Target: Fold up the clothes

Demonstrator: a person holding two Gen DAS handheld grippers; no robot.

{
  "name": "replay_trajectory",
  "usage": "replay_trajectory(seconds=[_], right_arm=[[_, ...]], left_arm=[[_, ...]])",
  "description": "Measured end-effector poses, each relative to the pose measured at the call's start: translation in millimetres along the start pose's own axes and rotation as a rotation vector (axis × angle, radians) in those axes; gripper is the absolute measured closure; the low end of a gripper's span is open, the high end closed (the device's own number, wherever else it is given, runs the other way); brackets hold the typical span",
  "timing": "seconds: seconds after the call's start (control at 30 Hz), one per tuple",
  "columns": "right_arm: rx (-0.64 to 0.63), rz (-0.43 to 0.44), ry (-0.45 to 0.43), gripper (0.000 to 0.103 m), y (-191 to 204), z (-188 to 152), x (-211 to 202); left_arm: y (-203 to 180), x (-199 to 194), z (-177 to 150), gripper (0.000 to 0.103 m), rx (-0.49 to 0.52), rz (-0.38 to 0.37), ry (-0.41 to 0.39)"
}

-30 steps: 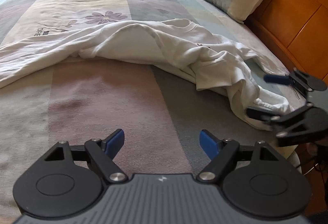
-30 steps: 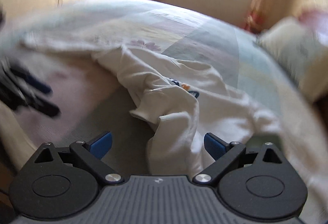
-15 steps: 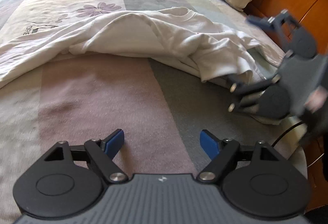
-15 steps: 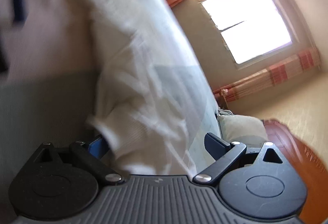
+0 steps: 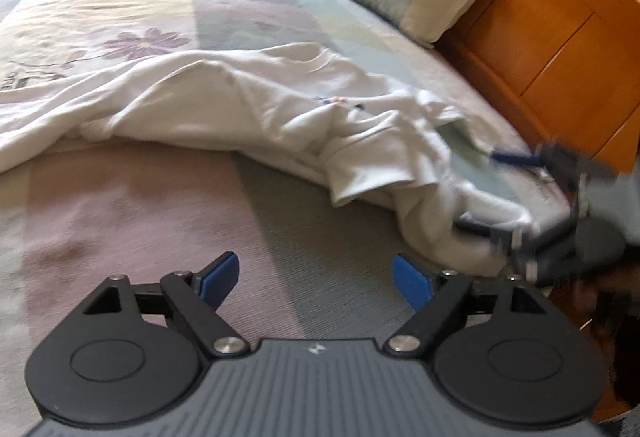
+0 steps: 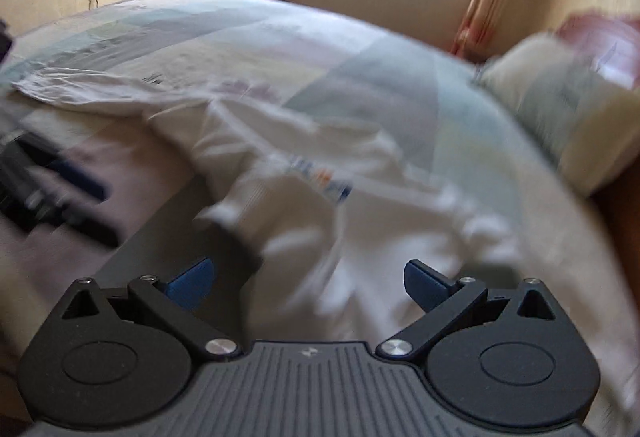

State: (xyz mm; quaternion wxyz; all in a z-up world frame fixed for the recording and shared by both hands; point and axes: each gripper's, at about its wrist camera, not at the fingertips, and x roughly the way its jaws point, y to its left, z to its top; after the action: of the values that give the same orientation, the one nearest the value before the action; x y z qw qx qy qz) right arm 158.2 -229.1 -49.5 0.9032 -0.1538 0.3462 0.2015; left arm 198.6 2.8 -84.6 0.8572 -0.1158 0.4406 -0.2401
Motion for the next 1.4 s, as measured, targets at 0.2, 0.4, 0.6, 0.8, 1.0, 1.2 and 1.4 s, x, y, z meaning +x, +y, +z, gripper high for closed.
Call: replay_trajectory(seconds=[0.2, 0.4, 0.6, 0.8, 1.0, 1.2, 1.4], right_arm=[[0.098, 0.109, 0.054, 0.0, 19, -30, -3], [0.113, 0.153, 0.086, 0.0, 32, -35, 12], [0.13, 0.169, 0.093, 0.0, 36, -40, 21], [0.099, 0.149, 0.111, 0.0, 40, -45, 29], [0.084, 0.13, 0.09, 0.0, 46, -51, 30], [0.074, 0.119, 0.057, 0.0, 50, -57, 28], [0.059, 0.13, 0.015, 0.0, 48, -60, 28]], left_arm=[[-4, 24, 14, 0.019, -0.078, -0.103, 0.009], [-1, 46, 19, 0.019, -0.136, -0.139, 0.049], [6, 65, 18, 0.019, -0.207, -0.211, 0.05], [9, 73, 27, 0.019, -0.221, -0.248, 0.052], [5, 88, 38, 0.018, -0.241, -0.291, 0.027], [1, 54, 44, 0.018, -0.241, -0.358, -0.104], [-6, 10, 43, 0.015, -0.133, -0.294, -0.172]])
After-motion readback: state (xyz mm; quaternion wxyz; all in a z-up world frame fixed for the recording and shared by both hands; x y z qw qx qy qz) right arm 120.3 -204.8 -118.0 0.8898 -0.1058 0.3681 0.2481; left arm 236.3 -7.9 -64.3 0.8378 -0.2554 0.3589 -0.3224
